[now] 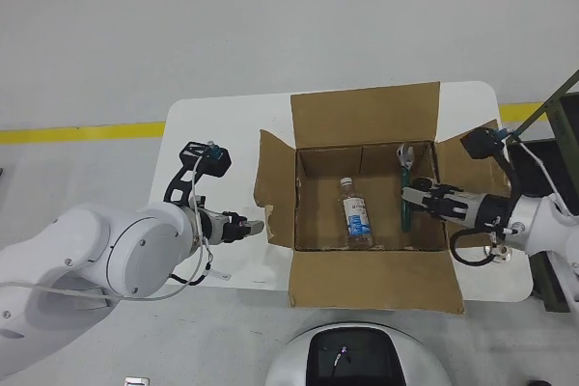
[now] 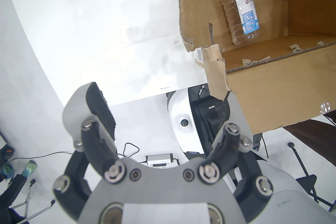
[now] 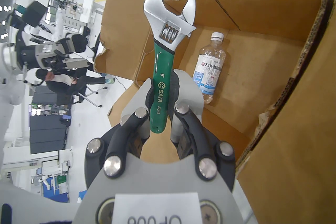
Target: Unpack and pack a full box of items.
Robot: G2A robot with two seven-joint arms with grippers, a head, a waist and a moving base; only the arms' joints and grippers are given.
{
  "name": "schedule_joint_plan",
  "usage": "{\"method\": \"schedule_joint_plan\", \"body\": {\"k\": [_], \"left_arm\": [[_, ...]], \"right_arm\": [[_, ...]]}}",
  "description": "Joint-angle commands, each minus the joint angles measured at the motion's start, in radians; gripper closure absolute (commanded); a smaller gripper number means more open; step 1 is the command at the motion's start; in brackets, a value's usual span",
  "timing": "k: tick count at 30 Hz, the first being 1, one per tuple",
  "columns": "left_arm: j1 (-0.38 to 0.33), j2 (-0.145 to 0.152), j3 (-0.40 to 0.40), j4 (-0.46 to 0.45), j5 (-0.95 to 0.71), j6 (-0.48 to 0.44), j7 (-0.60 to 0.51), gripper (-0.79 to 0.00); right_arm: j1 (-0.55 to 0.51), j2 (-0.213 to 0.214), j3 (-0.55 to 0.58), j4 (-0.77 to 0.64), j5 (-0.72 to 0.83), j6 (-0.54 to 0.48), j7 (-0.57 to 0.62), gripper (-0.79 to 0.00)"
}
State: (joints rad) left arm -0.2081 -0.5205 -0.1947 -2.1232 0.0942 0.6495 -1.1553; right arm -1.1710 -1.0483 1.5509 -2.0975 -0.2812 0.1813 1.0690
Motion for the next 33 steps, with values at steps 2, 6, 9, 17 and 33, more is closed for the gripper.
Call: {"method": "schedule_joint_plan", "body": {"k": [2, 6, 9, 17, 33], "left_arm": [[0.0, 0.0, 0.0, 0.0, 0.0, 0.0, 0.0, -0.785], [0.0, 0.0, 0.0, 0.0, 0.0, 0.0, 0.0, -0.785], [0.0, 0.0, 0.0, 0.0, 0.0, 0.0, 0.0, -0.785], [0.0, 0.0, 0.0, 0.0, 0.0, 0.0, 0.0, -0.785], [0.0, 0.0, 0.0, 0.0, 0.0, 0.0, 0.0, -0.785]], "right_arm": [[0.073, 0.003, -0.128, 0.036, -0.191, 0.008, 0.038, 0.0], [0.186, -0.004, -0.285, 0.123, -0.372, 0.025, 0.08, 0.0], [0.256, -0.017, -0.378, 0.195, -0.408, 0.048, 0.102, 0.0], [0.363, -0.044, -0.525, 0.343, -0.507, 0.095, 0.111, 0.0], [0.405, -0.074, -0.593, 0.465, -0.527, 0.112, 0.057, 0.0]]}}
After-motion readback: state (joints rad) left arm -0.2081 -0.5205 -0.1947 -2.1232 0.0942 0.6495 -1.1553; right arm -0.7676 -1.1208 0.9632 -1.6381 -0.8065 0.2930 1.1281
